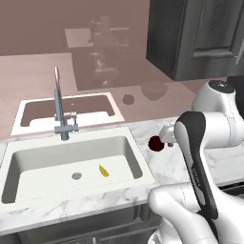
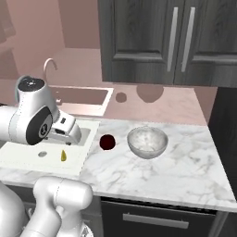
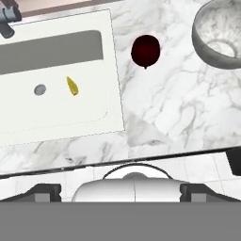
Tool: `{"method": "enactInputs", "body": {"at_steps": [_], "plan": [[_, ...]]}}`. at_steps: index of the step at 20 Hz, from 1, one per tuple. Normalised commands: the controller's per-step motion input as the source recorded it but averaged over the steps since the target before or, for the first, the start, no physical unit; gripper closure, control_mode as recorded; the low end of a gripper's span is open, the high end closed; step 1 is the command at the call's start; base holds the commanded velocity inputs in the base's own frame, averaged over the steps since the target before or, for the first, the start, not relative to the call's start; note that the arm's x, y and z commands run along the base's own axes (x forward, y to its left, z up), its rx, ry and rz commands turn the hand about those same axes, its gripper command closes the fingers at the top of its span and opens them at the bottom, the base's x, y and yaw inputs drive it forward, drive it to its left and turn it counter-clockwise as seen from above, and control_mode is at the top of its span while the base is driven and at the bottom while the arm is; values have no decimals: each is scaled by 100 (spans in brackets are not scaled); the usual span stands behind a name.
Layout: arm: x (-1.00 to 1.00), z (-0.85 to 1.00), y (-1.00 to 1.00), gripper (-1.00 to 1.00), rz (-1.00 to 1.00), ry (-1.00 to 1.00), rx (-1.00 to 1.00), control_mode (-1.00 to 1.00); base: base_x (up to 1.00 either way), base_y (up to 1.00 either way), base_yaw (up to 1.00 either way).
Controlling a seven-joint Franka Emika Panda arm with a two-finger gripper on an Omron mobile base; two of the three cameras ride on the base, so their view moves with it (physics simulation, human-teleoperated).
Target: Clear the mugs and bowl far away from the sink.
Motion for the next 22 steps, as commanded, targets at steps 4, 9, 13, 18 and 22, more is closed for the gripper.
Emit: {"method": "enactInputs", "body": {"at_steps": [4,9,13,18,22], "plan": [[0,0,0,-100,0,0,0,100,42,7,-14],[5,-3,0,-100,-2,1,0,-100,22,1,-10],[46,-31,2,-100,-12,5,0,-100,0,0,0],[29,-34,0,-100,-9,1,0,-100,0,0,0],[22,-32,0,-100,-5,0,-2,-100,0,0,0]]}}
